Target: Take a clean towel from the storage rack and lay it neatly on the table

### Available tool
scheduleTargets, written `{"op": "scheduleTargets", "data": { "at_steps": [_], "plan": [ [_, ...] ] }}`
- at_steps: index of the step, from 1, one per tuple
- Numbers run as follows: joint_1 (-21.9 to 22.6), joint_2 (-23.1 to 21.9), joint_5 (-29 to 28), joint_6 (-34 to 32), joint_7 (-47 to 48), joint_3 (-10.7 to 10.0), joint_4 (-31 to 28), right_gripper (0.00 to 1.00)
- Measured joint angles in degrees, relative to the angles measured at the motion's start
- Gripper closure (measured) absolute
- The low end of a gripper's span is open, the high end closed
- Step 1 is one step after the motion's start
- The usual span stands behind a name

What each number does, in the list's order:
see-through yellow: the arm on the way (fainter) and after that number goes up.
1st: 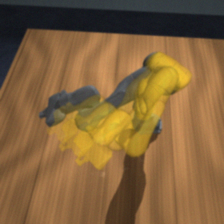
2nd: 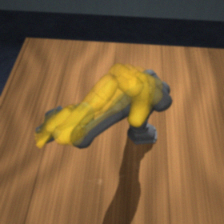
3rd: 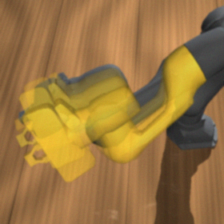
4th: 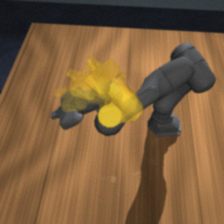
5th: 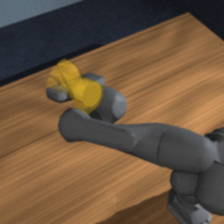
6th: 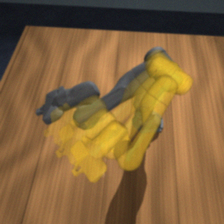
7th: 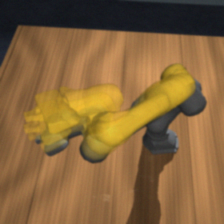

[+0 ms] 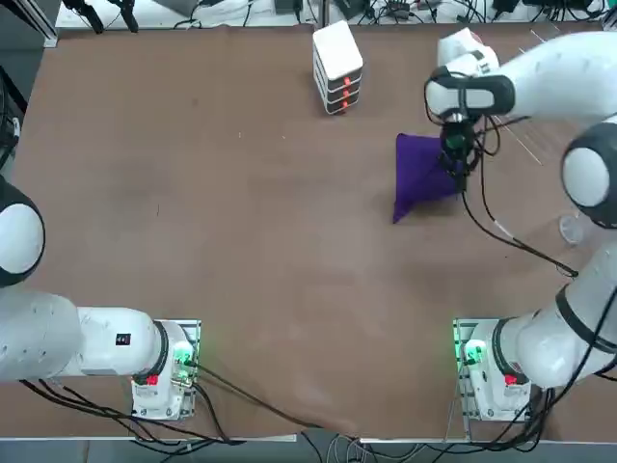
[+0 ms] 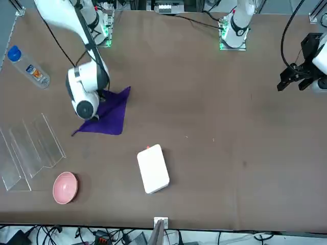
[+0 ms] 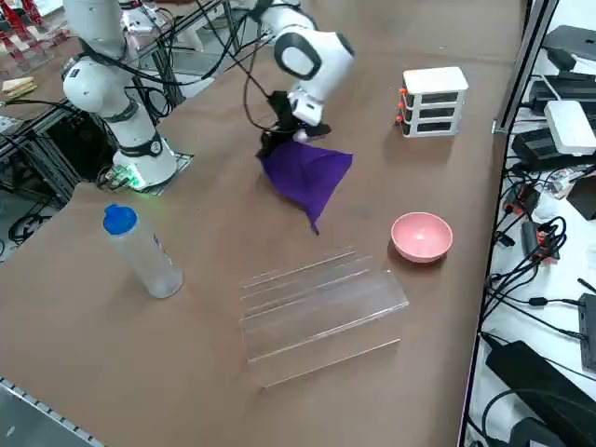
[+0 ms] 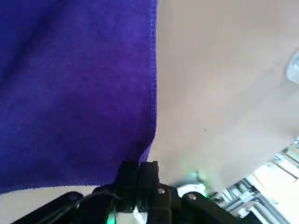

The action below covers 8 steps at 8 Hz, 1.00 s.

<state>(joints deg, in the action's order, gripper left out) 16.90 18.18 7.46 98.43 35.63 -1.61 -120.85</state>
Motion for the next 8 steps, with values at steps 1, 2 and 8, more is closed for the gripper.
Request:
{"op": "scheduleTargets", "data": {
  "at_steps": [1, 2, 8],
  "plan": [
    [-1.17, -3.09, 0.53, 1.30, -2.23, -0.01, -4.66, 0.98],
    [-2.38, -5.35, 0.75, 3.45, -3.78, -0.03, -8.36, 0.98],
    [-5.74, -7.96, 1.32, 8.70, -6.74, -0.06, -9.11, 0.10]
  ]
}}
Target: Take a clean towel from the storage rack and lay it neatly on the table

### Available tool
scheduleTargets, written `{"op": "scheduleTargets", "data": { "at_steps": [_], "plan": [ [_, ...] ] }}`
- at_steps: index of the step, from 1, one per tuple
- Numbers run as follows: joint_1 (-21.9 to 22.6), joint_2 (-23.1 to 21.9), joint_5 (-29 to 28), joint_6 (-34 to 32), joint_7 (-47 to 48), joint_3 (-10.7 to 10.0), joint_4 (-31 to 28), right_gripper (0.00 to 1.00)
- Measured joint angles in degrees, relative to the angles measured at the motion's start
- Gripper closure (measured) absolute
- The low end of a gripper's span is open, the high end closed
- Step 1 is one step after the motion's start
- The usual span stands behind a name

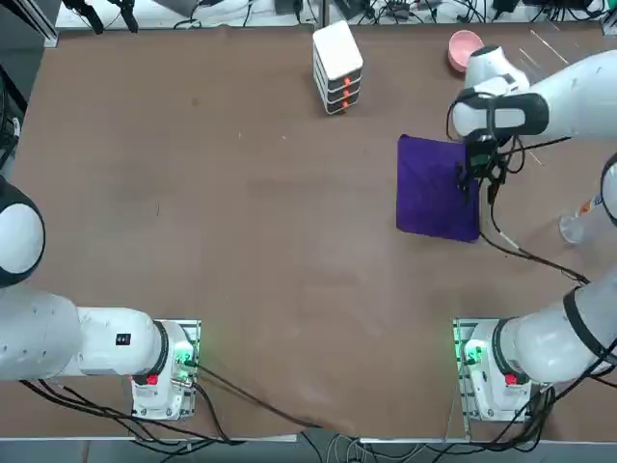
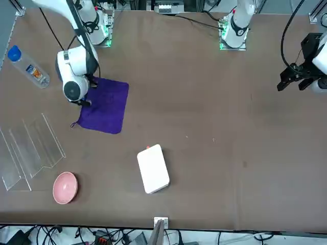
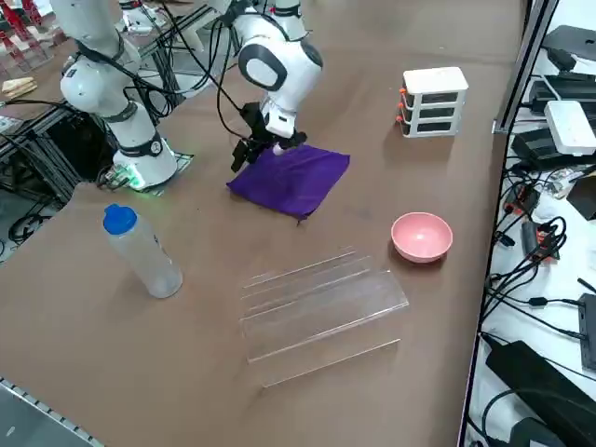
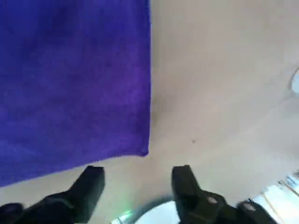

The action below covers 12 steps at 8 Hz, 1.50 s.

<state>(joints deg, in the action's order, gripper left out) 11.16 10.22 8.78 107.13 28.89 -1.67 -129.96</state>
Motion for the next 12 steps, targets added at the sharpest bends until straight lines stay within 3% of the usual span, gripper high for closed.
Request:
{"op": "scheduleTargets", "data": {
  "at_steps": [1, 4, 7, 10, 12],
  "plan": [
    [-1.09, -2.09, -0.04, 0.08, -0.19, -0.01, 2.33, 0.00],
    [-2.07, -5.57, -7.61, -2.71, -0.46, -0.06, 15.63, 0.00],
    [-3.33, -5.91, -9.47, -15.67, -8.37, -0.15, 31.65, 0.00],
    [-8.24, -9.97, -9.58, -20.23, -23.33, -1.63, 37.24, 0.00],
    [-11.05, -13.52, -9.68, -19.77, -25.27, -0.27, 37.33, 0.00]
  ]
}}
